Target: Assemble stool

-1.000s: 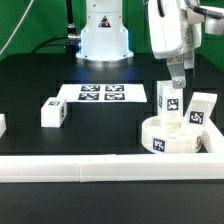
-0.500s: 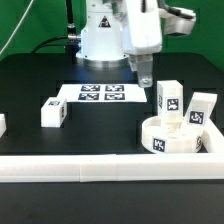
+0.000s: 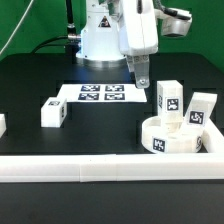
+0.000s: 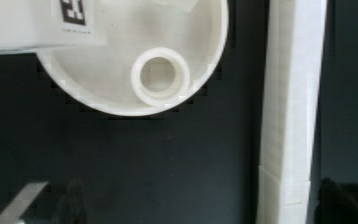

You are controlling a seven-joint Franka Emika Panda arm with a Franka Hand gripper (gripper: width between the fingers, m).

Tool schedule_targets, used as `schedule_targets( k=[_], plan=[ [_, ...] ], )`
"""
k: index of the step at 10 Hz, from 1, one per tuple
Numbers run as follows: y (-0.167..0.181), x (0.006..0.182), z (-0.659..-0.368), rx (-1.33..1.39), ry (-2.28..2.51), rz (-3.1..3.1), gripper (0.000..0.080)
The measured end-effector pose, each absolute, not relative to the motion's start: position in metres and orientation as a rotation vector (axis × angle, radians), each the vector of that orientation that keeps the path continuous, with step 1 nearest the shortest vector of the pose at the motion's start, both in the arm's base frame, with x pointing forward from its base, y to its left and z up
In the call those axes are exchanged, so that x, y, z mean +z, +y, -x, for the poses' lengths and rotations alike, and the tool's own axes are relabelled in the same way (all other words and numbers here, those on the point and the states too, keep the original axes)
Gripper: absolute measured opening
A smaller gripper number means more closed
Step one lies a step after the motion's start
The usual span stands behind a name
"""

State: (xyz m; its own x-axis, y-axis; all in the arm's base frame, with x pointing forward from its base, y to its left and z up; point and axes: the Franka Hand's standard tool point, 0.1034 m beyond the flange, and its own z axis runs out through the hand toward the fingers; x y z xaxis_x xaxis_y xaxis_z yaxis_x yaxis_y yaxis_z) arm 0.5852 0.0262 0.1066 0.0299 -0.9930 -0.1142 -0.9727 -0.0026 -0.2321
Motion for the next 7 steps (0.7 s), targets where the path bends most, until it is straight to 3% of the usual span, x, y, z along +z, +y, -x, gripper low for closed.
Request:
schedule_targets(
  k=[7],
  plan=[
    [0.003, 0.105, -0.583, -0.195, 1.231, 2.696, 0.0649]
  ],
)
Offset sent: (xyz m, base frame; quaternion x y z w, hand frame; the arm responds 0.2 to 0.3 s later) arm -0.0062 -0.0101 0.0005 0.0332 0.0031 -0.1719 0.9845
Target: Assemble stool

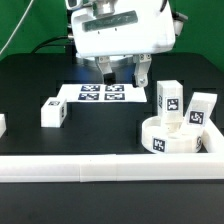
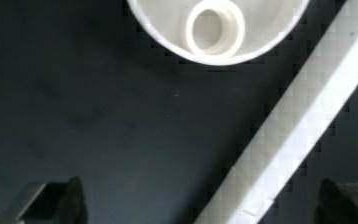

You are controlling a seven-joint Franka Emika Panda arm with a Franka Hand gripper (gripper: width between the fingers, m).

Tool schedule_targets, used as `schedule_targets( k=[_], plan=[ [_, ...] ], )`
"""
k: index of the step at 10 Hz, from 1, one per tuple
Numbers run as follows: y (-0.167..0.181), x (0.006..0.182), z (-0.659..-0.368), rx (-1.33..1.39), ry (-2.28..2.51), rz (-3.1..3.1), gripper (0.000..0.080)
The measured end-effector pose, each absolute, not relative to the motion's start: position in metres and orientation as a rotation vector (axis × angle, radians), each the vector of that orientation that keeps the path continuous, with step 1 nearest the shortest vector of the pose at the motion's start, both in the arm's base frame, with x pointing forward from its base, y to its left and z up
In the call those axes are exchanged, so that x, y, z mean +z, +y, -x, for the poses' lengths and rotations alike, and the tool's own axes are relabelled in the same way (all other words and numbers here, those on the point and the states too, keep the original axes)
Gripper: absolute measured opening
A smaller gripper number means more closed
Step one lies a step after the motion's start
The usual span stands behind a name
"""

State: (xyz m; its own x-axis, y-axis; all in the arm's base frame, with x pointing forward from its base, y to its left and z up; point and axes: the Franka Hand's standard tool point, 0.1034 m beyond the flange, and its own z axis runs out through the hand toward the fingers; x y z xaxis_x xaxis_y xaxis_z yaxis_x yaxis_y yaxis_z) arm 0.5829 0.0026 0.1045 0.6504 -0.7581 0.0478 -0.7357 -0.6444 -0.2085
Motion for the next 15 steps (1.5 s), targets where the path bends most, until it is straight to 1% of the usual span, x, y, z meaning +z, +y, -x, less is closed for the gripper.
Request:
schedule_targets(
  k=[2, 3, 7, 11, 15],
  plan=[
    [-0.005, 0.096, -0.581, -0.216, 0.755, 2.965, 0.0649],
    [-0.009, 0.092, -0.579, -0.213, 0.607, 3.02, 0.0649],
    [-0.019, 0.09, -0.577, -0.222, 0.265, 3.089, 0.0649],
    [-0.09, 0.07, -0.546, -0.221, 0.192, 3.148, 0.0649],
    [-0.099, 0.065, -0.54, -0.21, 0.225, 3.143, 0.0649]
  ],
)
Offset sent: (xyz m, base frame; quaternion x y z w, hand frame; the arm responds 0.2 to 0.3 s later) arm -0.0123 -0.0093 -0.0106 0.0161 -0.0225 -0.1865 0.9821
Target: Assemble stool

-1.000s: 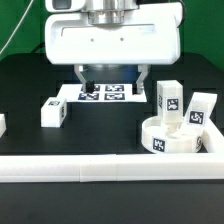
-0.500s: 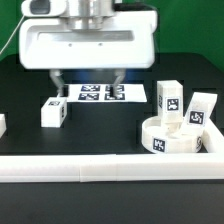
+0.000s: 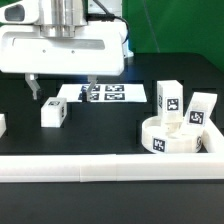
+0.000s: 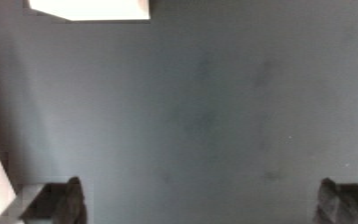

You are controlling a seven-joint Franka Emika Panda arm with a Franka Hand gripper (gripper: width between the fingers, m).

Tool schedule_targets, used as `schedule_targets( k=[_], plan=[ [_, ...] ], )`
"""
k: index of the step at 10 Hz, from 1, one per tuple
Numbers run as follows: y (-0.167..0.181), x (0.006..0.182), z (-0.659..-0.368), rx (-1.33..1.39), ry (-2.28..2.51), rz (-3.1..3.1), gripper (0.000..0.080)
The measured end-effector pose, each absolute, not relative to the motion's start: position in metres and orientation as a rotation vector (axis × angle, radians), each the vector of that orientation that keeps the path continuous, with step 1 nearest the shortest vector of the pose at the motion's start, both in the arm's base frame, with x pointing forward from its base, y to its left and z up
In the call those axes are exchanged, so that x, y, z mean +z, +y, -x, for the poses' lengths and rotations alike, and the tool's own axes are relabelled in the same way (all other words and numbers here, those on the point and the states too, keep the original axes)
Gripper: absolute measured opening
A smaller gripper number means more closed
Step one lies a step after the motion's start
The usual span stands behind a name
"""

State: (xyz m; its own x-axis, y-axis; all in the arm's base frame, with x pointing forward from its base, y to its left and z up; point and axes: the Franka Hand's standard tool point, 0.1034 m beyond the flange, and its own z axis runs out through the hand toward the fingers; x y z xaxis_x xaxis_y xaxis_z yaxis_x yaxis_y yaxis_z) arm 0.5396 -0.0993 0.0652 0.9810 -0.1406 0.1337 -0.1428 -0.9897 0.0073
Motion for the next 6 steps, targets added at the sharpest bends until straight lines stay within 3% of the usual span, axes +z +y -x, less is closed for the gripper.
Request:
schedule_targets(
  k=[3, 6],
  plan=[
    [-0.133, 0.049, -0.52, 0.159, -0.253, -3.112, 0.0649],
    [-0.135, 0.047, -0.517, 0.132, -0.26, -3.12, 0.0649]
  ],
)
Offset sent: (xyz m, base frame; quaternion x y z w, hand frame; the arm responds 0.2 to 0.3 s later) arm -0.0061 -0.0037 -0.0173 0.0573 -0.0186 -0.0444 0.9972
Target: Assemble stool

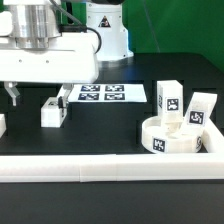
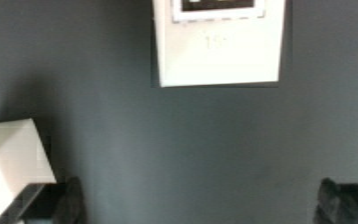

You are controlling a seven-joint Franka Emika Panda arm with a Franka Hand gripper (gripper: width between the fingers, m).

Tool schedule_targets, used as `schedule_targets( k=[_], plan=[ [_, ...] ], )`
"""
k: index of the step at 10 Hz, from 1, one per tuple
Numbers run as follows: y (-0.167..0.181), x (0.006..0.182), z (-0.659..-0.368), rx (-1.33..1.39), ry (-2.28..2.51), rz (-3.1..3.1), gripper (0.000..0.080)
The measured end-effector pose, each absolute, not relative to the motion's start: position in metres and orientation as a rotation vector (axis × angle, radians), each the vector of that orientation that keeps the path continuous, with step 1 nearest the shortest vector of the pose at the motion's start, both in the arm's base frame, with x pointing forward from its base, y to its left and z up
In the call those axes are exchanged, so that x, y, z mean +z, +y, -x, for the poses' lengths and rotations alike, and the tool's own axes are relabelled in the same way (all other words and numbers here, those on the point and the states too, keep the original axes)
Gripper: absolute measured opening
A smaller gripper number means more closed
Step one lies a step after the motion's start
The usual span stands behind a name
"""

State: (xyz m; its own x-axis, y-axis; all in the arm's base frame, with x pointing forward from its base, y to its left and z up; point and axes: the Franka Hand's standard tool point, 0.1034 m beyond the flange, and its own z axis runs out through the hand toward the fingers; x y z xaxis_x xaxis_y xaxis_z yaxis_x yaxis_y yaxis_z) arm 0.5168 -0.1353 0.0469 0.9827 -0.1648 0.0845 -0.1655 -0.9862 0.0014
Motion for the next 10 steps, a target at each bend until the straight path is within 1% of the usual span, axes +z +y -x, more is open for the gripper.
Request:
schedule_targets(
  k=[3, 7, 10],
  plan=[
    [-0.124, 0.038, -0.511, -0.213, -0.282, -3.188, 0.0649],
    [-0.112, 0.035, -0.506, -0.595, -0.274, -3.216, 0.0649],
    [-0.123, 0.037, -0.508, -0.61, -0.276, -3.194, 0.0649]
  ],
)
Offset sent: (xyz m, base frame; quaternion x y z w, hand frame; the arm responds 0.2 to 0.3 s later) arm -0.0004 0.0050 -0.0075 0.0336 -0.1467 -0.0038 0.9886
